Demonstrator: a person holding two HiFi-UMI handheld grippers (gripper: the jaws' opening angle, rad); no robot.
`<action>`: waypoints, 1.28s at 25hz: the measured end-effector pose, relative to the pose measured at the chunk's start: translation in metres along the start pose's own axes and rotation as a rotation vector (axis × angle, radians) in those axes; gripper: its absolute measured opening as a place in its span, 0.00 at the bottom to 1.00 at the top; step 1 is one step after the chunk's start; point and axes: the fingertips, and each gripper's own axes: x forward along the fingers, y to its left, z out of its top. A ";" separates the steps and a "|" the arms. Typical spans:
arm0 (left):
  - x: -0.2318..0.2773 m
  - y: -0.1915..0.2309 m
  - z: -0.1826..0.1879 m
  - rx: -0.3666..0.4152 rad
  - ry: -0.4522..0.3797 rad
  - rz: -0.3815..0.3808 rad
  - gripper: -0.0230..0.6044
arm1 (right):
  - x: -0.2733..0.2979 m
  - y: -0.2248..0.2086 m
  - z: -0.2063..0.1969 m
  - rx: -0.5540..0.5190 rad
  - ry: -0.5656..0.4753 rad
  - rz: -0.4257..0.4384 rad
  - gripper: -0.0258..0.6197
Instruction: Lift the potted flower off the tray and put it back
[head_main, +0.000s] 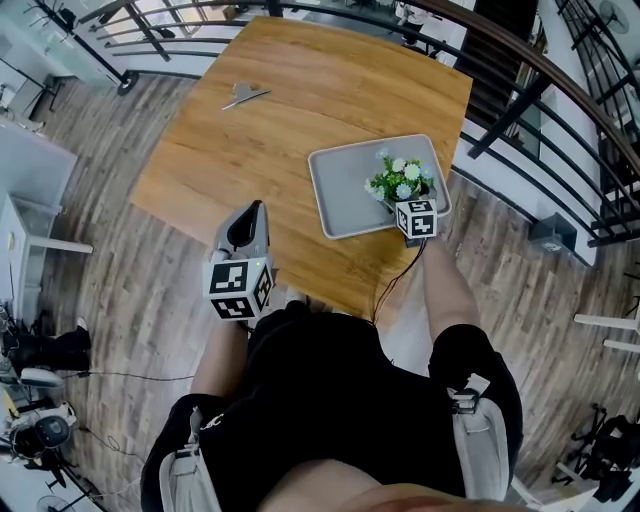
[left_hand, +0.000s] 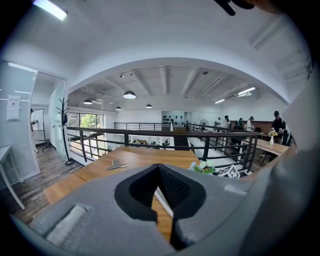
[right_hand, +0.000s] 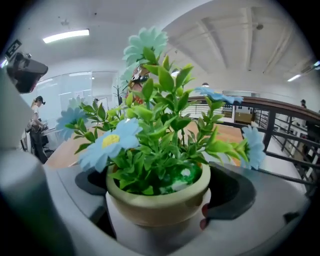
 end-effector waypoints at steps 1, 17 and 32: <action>-0.001 0.000 0.000 -0.001 0.000 -0.004 0.06 | -0.001 -0.001 0.000 0.019 0.001 -0.026 0.94; 0.015 -0.011 0.029 -0.008 -0.069 -0.146 0.06 | -0.037 0.000 0.056 0.111 -0.030 -0.236 0.94; 0.040 -0.070 0.055 -0.003 -0.122 -0.389 0.06 | -0.190 0.031 0.238 0.056 -0.397 -0.429 0.94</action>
